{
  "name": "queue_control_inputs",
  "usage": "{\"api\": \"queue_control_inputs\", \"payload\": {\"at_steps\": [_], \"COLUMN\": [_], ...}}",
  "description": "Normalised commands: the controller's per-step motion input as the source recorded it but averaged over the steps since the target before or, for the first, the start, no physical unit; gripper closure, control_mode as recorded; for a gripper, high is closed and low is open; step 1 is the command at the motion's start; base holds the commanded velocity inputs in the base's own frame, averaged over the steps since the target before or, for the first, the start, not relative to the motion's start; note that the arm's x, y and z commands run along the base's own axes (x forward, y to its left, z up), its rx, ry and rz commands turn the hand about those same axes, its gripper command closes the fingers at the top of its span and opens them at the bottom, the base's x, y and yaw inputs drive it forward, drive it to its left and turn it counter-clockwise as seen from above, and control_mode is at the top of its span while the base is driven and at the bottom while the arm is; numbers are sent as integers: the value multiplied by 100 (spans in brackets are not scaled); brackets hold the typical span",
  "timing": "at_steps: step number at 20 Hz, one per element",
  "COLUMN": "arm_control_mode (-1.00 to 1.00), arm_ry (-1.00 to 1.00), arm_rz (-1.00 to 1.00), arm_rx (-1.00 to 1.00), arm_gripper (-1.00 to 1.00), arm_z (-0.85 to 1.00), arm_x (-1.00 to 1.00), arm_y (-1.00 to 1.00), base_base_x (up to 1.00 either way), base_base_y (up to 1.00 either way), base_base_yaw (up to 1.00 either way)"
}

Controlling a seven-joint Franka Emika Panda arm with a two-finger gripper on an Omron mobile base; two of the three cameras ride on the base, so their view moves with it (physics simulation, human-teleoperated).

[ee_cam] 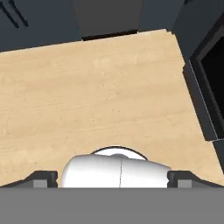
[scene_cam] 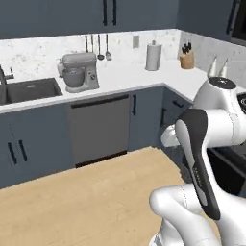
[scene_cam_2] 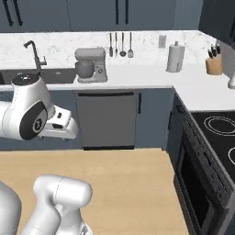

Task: Navigate to the toaster oven.

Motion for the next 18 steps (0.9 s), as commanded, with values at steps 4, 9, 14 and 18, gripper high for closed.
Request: {"api": "queue_control_inputs", "payload": {"at_steps": [4,9,14,18], "arm_control_mode": [100,100,100,100], "arm_ry": [0,0,0,0], "arm_rz": [0,0,0,0], "arm_rx": [0,0,0,0], "arm_gripper": [-100,-100,-100,-100], "arm_z": [0,0,0,0], "arm_x": [0,0,0,0], "arm_y": [0,0,0,0], "base_base_x": [0,0,0,48], "base_base_y": [17,13,9,0], "base_base_yaw": [100,100,97,44]}}
